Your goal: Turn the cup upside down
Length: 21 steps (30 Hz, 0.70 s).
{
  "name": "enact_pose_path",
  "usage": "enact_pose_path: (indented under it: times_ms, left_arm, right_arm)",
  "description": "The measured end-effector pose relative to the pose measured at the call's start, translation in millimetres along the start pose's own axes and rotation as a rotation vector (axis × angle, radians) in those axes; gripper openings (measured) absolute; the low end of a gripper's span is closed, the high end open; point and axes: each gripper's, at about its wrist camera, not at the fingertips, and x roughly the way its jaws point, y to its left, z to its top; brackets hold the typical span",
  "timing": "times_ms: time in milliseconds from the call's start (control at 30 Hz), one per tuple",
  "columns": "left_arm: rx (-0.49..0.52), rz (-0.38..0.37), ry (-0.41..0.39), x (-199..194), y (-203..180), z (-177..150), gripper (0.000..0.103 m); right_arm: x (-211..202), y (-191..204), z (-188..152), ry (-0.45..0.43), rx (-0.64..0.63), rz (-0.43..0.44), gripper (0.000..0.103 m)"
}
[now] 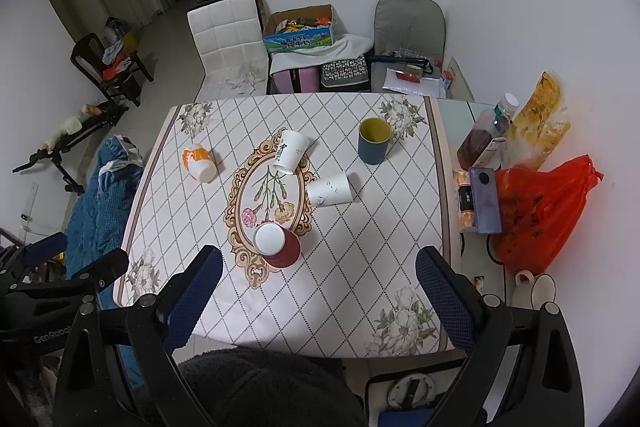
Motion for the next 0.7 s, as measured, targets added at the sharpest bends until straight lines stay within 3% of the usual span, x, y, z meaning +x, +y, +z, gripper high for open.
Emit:
enact_pose_path:
  times_ms: [700]
  left_arm:
    - [0.028, 0.008, -0.024, -10.8, 1.9, -7.4, 0.101]
  right_arm:
    - [-2.9, -0.6, -6.5, 0.012, 0.022, 0.006, 0.099]
